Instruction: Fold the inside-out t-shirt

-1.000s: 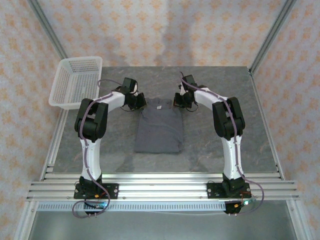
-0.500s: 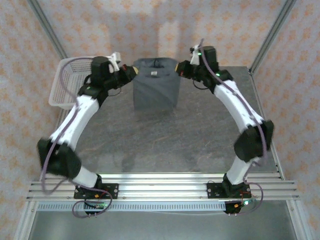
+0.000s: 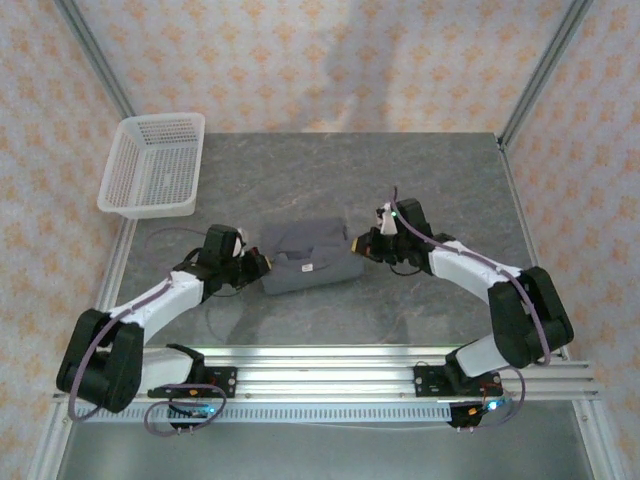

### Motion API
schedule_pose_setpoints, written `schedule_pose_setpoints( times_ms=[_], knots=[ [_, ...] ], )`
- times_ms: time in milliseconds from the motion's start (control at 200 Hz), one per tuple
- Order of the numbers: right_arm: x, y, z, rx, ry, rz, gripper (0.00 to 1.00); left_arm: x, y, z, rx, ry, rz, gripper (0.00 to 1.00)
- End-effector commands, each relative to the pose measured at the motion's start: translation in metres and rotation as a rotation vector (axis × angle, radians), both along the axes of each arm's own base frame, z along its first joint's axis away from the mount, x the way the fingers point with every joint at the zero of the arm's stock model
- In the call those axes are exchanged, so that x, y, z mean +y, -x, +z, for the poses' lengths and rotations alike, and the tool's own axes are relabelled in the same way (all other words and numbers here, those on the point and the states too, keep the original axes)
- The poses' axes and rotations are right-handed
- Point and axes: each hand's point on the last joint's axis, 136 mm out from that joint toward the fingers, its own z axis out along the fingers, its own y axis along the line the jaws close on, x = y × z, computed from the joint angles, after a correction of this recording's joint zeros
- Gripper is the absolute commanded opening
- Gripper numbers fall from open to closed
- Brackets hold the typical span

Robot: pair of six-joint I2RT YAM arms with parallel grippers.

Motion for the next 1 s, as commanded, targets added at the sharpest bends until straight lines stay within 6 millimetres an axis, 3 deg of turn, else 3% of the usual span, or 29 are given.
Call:
schedule_pose_setpoints(
  times_ms=[0,160,290,435,616,676,926,991],
  knots=[
    [0.004,-0.019,0.054,-0.176,-0.097,-0.042,0.00,0.011,-0.018,0.040,-0.127,-0.061,0.030,0.00],
    [-0.003,-0.043,0.073,-0.240,-0.045,-0.115,0.00,0.027,-0.039,0.062,-0.202,-0.160,0.087,0.00],
    [-0.002,-0.074,0.066,-0.260,0.034,-0.139,0.00,0.040,-0.068,0.066,-0.310,-0.262,0.131,0.00],
    [0.008,-0.107,0.048,-0.252,0.109,-0.105,0.00,0.054,-0.090,0.055,-0.353,-0.386,0.165,0.00],
    [0.018,-0.143,0.003,-0.181,0.168,-0.071,0.00,0.038,-0.115,0.026,-0.316,-0.393,0.085,0.00],
    [0.026,-0.150,-0.008,-0.149,0.160,-0.046,0.00,0.041,-0.119,0.015,-0.295,-0.403,0.106,0.00],
    [0.048,-0.170,0.006,-0.173,0.099,0.013,0.00,0.057,-0.122,0.005,-0.305,-0.464,0.185,0.00],
    [0.051,-0.176,0.001,-0.157,0.112,0.027,0.00,0.062,-0.124,0.003,-0.303,-0.493,0.200,0.00]
  ],
)
